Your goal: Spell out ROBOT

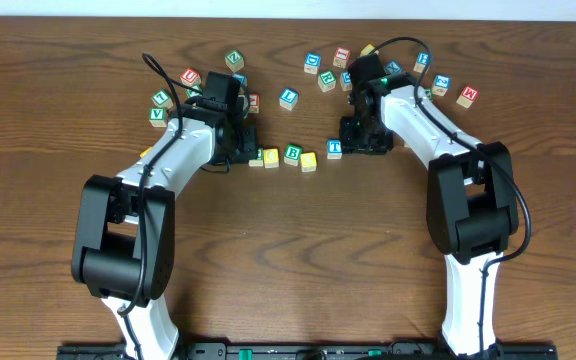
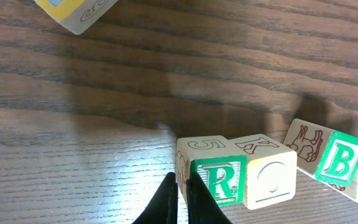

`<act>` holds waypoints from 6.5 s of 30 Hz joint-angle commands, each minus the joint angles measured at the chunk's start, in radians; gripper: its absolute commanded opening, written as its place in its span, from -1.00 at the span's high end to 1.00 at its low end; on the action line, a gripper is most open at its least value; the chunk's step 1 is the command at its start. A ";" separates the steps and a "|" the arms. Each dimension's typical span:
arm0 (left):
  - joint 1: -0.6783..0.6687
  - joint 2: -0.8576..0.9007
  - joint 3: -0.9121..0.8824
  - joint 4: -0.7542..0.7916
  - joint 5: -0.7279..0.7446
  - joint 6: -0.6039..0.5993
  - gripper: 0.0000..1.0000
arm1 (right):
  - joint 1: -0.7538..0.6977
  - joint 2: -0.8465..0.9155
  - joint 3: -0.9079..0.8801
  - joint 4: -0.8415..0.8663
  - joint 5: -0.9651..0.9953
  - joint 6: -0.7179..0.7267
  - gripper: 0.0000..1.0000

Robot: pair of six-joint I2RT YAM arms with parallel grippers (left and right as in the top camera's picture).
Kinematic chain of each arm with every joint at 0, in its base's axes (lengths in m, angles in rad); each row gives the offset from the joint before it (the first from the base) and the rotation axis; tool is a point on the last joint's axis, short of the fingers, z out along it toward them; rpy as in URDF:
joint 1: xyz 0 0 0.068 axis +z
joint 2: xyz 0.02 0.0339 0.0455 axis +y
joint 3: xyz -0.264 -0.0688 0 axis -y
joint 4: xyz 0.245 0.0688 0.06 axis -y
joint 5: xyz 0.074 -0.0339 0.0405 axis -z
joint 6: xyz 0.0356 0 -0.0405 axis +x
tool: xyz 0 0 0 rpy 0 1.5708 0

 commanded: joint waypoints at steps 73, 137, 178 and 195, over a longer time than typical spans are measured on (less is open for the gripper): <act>-0.016 0.029 -0.029 0.016 0.063 -0.047 0.84 | 0.249 -0.024 0.062 -0.105 -0.010 0.024 0.98; -0.015 -0.180 -0.040 -0.055 -0.124 -0.024 0.83 | 0.248 -0.024 0.029 0.108 0.051 0.063 0.83; -0.015 -0.154 -0.040 -0.040 -0.124 -0.025 0.83 | 0.093 -0.102 0.002 0.022 0.133 0.109 0.87; -0.015 -0.154 -0.040 -0.034 -0.124 -0.028 0.84 | 0.085 -0.101 -0.145 0.198 -0.016 0.066 0.90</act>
